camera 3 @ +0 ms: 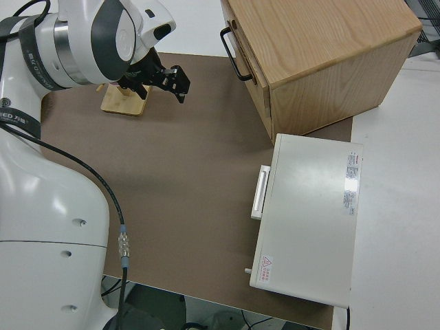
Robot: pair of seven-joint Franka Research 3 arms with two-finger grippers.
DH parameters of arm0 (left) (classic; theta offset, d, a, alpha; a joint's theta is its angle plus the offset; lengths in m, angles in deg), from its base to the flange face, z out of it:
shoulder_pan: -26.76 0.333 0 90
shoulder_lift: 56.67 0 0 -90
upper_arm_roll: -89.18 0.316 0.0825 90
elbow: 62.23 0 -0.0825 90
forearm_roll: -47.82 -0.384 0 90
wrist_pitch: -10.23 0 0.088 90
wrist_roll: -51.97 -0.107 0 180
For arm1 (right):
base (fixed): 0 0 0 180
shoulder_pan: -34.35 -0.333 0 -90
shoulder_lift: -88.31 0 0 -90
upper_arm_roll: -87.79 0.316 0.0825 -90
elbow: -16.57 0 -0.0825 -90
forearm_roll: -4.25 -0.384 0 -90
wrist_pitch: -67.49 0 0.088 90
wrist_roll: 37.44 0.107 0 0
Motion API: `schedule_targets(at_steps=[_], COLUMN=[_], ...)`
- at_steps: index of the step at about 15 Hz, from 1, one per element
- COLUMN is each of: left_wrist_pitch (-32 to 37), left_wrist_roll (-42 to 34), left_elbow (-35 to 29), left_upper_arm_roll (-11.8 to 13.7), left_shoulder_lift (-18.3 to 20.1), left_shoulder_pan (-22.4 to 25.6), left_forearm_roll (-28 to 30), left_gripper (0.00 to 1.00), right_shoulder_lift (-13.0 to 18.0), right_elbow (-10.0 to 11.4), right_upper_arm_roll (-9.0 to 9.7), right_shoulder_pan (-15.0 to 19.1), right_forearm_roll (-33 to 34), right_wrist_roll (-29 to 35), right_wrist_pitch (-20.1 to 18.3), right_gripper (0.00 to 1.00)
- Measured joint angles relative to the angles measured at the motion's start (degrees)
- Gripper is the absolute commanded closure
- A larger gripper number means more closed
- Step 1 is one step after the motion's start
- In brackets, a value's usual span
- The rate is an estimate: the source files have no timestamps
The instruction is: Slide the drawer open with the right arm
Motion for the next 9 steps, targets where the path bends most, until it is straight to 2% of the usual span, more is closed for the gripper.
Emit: schedule_targets(at_steps=[7,9], left_wrist_pitch=[0.0,0.0], left_wrist_roll=[0.0,0.0], left_elbow=[0.0,0.0], left_upper_arm_roll=[0.0,0.0], left_shoulder_lift=[0.0,0.0], left_shoulder_pan=[0.0,0.0], left_forearm_roll=[0.0,0.0], left_gripper=[0.01,0.01], right_shoulder_lift=[0.01,0.07], right_elbow=[-0.14,-0.18], right_upper_arm_roll=[-0.04,0.44], right_shoulder_pan=[0.03,-0.26], right_forearm_roll=[0.28,3.17], right_wrist_roll=[0.0,0.0], right_wrist_pitch=[-0.35,-0.58], right_gripper=[0.017,0.015])
